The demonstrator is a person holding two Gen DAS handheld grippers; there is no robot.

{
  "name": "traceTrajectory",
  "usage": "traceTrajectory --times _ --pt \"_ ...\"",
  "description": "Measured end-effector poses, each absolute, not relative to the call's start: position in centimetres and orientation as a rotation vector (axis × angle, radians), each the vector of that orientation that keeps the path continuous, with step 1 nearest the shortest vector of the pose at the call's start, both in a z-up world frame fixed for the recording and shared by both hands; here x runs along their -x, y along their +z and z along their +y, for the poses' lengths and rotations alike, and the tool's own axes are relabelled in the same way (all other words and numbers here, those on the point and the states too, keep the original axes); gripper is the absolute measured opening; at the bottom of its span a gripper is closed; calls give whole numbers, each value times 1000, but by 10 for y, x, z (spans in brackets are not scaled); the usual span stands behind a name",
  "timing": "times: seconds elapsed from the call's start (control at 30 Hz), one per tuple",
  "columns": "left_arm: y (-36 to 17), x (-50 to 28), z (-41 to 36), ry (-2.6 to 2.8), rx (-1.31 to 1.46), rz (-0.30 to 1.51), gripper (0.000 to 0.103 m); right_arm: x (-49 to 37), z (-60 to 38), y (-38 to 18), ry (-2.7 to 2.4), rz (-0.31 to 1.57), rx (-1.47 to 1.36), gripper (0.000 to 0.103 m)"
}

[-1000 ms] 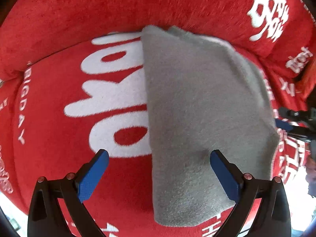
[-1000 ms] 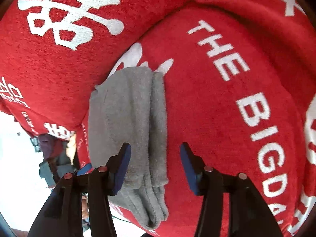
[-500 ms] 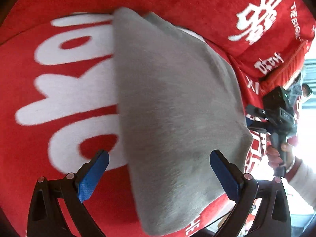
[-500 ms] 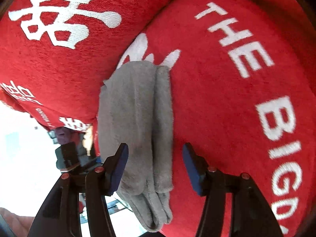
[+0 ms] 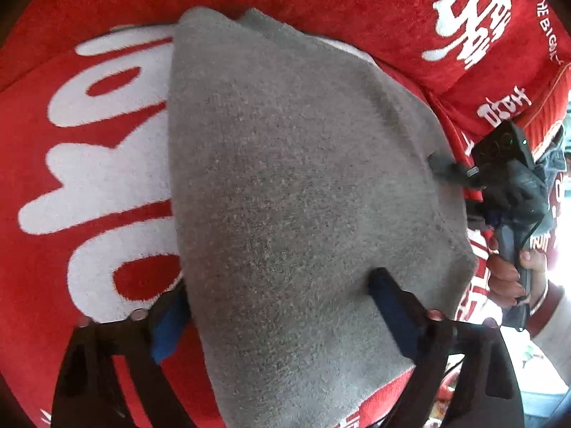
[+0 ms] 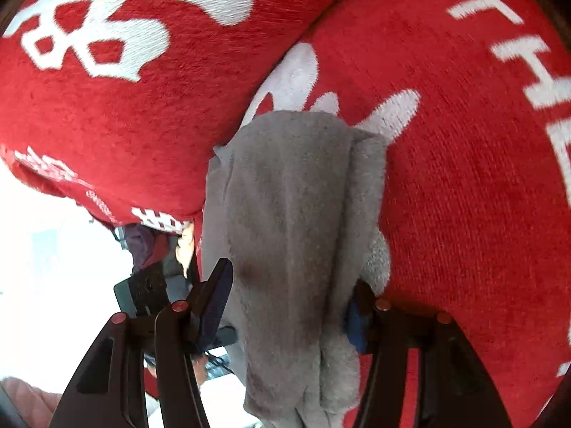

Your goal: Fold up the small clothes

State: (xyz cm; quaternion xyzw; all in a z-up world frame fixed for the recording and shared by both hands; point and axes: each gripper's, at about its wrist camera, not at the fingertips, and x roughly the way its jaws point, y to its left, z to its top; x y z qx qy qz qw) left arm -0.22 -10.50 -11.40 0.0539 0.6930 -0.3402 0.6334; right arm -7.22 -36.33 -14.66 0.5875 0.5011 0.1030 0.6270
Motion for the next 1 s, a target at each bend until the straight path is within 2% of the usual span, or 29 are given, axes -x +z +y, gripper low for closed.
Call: traceTrajectory --times 0.13,0.2,0.47,0.53,0.6,0.7,0.77,0.8,0.83,0.87,0.9,0.93,0.97,1.0 --pt "-99 3 -90 -759 -21 1548 56 79 -360 -142 227 1101 -1375 34" --pt "-93 2 -82 -765 10 1534 51 81 -357 -132 233 1071 -1395 34" --pt "-48 15 -42 -853 83 1424 50 80 -328 -81 303 1025 -1374 32" --pt "-38 18 -28 -915 146 1417 43 83 -314 -69 321 986 -1405 31" --pt "-31 22 -18 -933 169 1401 43 82 -298 -61 342 960 -1414 28" --pt "-32 29 -11 -827 5 1356 43 85 -282 -58 231 962 -1381 28" --pt "-42 26 -5 -777 -39 1389 44 87 -285 -62 142 981 -1360 32" --pt "-48 22 -2 -752 -35 1415 50 89 -291 -62 88 1001 -1326 32" --pt "-53 17 1 -730 -29 1437 64 92 -300 -61 57 1014 -1300 34" --pt "-55 15 4 -721 -21 1439 66 93 -308 -60 28 1034 -1269 42" --pt "-57 14 4 -714 -16 1436 67 95 -316 -60 2 1064 -1230 61" --pt "-63 12 2 -706 -22 1446 73 95 -320 -62 -9 1079 -1214 69" --pt "-66 12 0 -701 -19 1452 76 96 -326 -65 -26 1101 -1191 74" --pt "-72 11 -5 -697 -11 1460 76 99 -332 -68 -39 1124 -1172 74"
